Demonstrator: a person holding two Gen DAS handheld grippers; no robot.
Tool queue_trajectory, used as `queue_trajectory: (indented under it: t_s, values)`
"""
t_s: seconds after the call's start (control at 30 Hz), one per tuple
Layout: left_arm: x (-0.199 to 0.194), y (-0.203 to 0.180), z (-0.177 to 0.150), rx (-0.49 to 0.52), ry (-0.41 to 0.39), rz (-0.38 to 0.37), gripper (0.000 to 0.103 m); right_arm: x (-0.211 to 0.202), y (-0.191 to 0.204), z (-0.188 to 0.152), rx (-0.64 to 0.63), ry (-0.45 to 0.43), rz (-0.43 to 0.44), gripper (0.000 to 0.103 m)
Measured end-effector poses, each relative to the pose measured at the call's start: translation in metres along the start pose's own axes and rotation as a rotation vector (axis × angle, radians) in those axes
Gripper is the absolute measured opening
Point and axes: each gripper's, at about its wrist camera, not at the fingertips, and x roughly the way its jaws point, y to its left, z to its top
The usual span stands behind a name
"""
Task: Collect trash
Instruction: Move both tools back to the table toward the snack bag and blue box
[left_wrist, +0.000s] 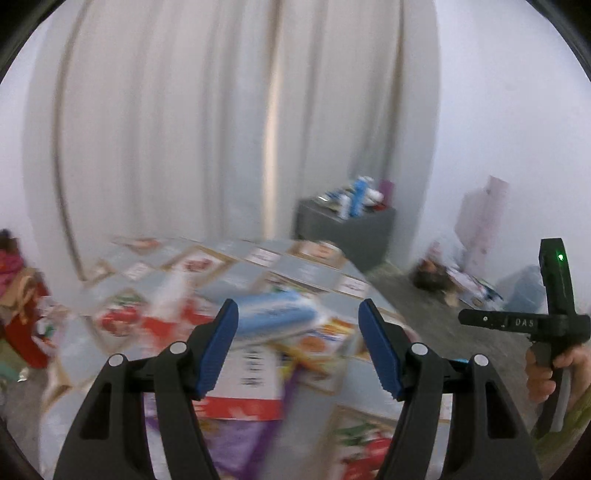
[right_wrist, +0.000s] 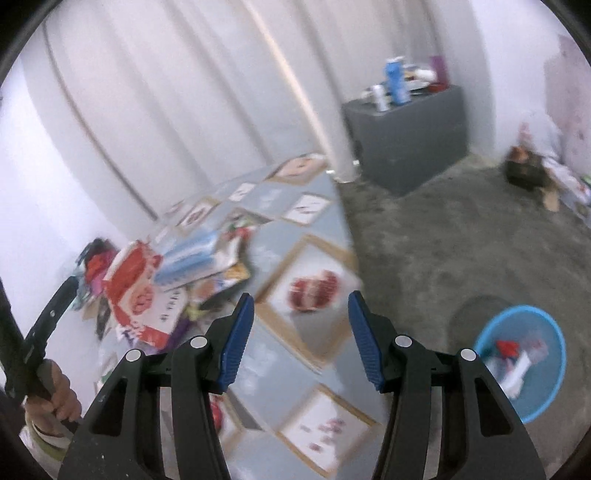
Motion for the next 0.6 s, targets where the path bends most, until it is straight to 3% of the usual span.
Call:
queue_trajectory:
  t_s: [0.13,0.27,0.6]
  values:
    - [-0.015,0.038,-0.013,-0.021,-0.016,0.092,0.066,0.034,0.03,0.014,-0.04,0.04,0.061,0.051]
    - [-0.008,0.068,-0.033,-0.044,0.045,0.157,0.066,0.07,0.055,0.026,-0.075,0.077,0.101,0.051]
    - [0.056,0.111,-0.064,-0.134,0.143,0.156,0.066,0.148,0.084,0.064,-0.105,0.162,0.149,0.052]
